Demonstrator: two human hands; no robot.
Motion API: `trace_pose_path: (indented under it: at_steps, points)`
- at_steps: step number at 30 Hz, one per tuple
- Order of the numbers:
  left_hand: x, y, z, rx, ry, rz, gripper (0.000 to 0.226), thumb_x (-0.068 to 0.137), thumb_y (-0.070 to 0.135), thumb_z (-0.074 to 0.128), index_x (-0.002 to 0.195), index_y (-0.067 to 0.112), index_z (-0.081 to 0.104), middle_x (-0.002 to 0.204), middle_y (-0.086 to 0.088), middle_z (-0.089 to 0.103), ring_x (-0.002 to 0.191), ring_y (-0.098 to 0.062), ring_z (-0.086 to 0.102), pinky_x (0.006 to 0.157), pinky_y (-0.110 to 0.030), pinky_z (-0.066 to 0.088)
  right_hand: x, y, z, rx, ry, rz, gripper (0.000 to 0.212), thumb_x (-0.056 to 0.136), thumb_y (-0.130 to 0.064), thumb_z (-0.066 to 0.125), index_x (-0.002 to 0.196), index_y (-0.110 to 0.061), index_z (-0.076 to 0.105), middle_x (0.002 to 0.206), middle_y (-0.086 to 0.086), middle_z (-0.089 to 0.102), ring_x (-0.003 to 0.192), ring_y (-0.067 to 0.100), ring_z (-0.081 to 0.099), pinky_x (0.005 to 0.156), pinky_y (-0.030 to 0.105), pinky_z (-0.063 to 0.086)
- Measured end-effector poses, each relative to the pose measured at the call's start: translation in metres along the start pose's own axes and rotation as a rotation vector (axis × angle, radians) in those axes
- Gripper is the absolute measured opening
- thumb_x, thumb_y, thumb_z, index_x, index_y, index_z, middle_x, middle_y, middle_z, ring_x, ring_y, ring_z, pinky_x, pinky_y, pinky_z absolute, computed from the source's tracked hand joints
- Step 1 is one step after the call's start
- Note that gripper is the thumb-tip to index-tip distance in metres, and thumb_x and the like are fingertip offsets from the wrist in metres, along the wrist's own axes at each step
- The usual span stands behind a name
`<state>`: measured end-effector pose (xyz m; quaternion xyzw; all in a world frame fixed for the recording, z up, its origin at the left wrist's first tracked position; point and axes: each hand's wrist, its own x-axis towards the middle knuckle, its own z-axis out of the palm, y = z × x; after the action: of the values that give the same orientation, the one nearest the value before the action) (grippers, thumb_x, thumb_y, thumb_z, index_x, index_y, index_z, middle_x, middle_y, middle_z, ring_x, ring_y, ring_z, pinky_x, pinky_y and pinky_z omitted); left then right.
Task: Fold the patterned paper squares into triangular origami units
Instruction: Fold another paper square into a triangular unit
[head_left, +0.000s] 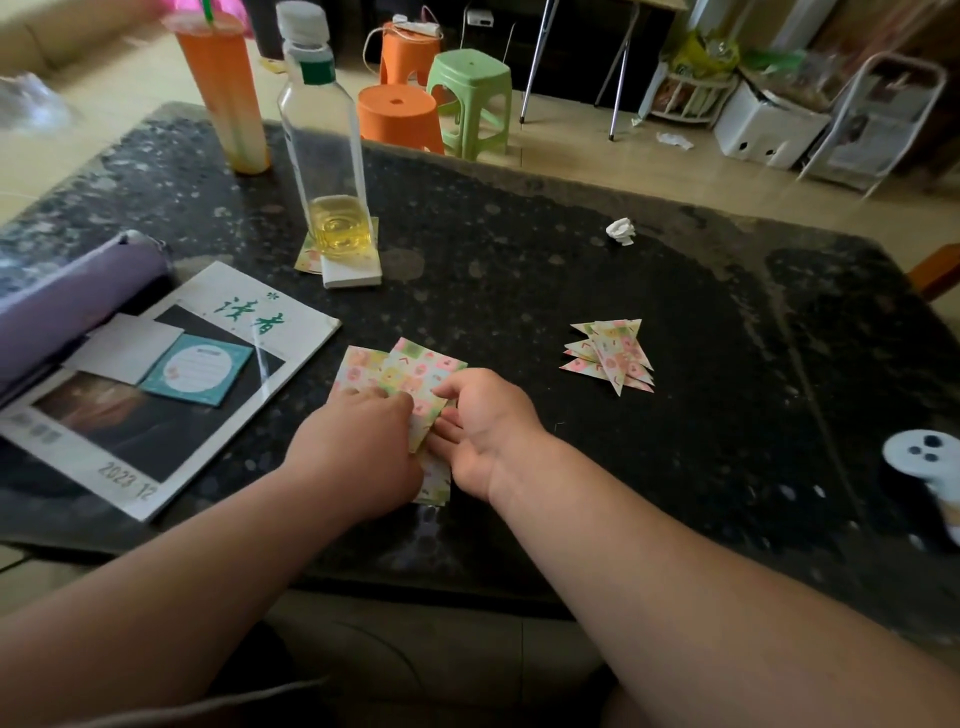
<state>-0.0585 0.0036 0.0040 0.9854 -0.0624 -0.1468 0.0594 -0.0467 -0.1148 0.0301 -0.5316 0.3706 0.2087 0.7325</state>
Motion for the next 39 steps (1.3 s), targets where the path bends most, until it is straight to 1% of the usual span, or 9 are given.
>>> trace_pose_path:
  at_steps: [4,14,17,20,22,24,28,34,39]
  points:
    - [0.001,0.003,-0.002,0.005,-0.011,-0.008,0.046,0.083,0.038,0.061,0.127,0.026,0.052,0.122,0.002,0.061,0.109,-0.021,0.059,0.080,-0.035,0.052,0.005,0.002,0.003,0.001,0.022,-0.013,0.012,0.091,-0.001,0.055,0.091,-0.009,0.065,0.090,0.013,0.070,0.077,0.023,0.070,0.090,0.040,0.060]
    - [0.007,-0.024,-0.017,-0.135,-0.042,-0.025,0.054,0.083,0.064,0.068,0.126,0.031,0.062,0.122,0.004,0.064,0.106,-0.018,0.061,0.082,-0.032,0.049,0.022,0.006,0.002,-0.200,-0.027,-0.063,0.015,0.093,-0.005,0.056,0.094,-0.009,0.070,0.099,0.015,0.078,0.090,0.028,0.077,0.078,0.038,0.063]
    - [0.006,-0.023,-0.013,-0.157,-0.042,-0.024,0.065,0.076,0.076,0.066,0.124,0.032,0.062,0.114,0.006,0.063,0.101,-0.018,0.060,0.078,-0.033,0.049,0.027,0.011,0.003,-0.485,-0.086,-0.154,0.024,0.094,-0.005,0.055,0.104,-0.016,0.074,0.112,0.014,0.075,0.099,0.031,0.074,0.090,0.050,0.061]
    - [0.007,-0.024,-0.014,-0.152,-0.035,-0.036,0.049,0.090,0.060,0.063,0.130,0.032,0.059,0.125,0.005,0.062,0.107,-0.018,0.060,0.081,-0.035,0.051,0.026,0.010,0.001,-0.937,-0.082,-0.397,0.042,0.087,-0.002,0.062,0.123,-0.021,0.072,0.125,0.003,0.071,0.113,0.022,0.066,0.098,0.043,0.057]
    - [0.008,-0.025,-0.017,-0.153,-0.030,-0.042,0.034,0.096,0.044,0.062,0.129,0.033,0.060,0.128,0.004,0.061,0.097,-0.017,0.060,0.069,-0.031,0.049,0.024,0.006,-0.002,-1.064,-0.069,-0.489,0.046,0.089,0.001,0.062,0.128,-0.021,0.071,0.123,0.001,0.071,0.115,0.020,0.065,0.099,0.041,0.056]
    - [0.008,-0.026,-0.020,-0.155,-0.025,-0.049,0.025,0.098,0.030,0.060,0.122,0.036,0.063,0.124,0.003,0.061,0.081,-0.014,0.056,0.055,-0.027,0.044,0.021,0.002,-0.004,-1.062,-0.070,-0.555,0.038,0.092,-0.002,0.063,0.123,-0.020,0.074,0.118,0.001,0.073,0.109,0.019,0.067,0.096,0.039,0.058]
    - [0.004,-0.027,-0.034,-0.230,0.115,-0.048,0.021,0.100,0.029,0.055,0.109,0.040,0.070,0.114,0.006,0.068,0.094,-0.016,0.061,0.073,-0.034,0.053,0.013,-0.004,-0.008,-1.063,-0.069,-0.737,0.016,0.096,-0.018,0.066,0.104,-0.024,0.079,0.101,-0.006,0.075,0.093,0.009,0.069,0.085,0.031,0.058]
    - [-0.019,-0.020,-0.065,-0.591,0.332,0.012,0.009,0.101,0.035,0.060,0.095,0.038,0.066,0.085,0.017,0.064,0.076,-0.002,0.057,0.059,-0.021,0.037,-0.014,-0.025,-0.022,-0.978,-0.038,-0.823,0.010,0.097,-0.035,0.069,0.095,-0.027,0.074,0.085,-0.011,0.070,0.082,0.007,0.066,0.076,0.032,0.057]
    - [-0.030,-0.015,-0.070,-0.928,0.402,-0.050,0.006,0.099,0.036,0.064,0.100,0.034,0.070,0.092,0.018,0.066,0.084,-0.005,0.062,0.065,-0.023,0.047,-0.039,-0.032,-0.047,-0.952,0.019,-0.756,0.008,0.096,-0.035,0.070,0.095,-0.027,0.071,0.090,-0.008,0.067,0.083,0.007,0.063,0.066,0.025,0.049]
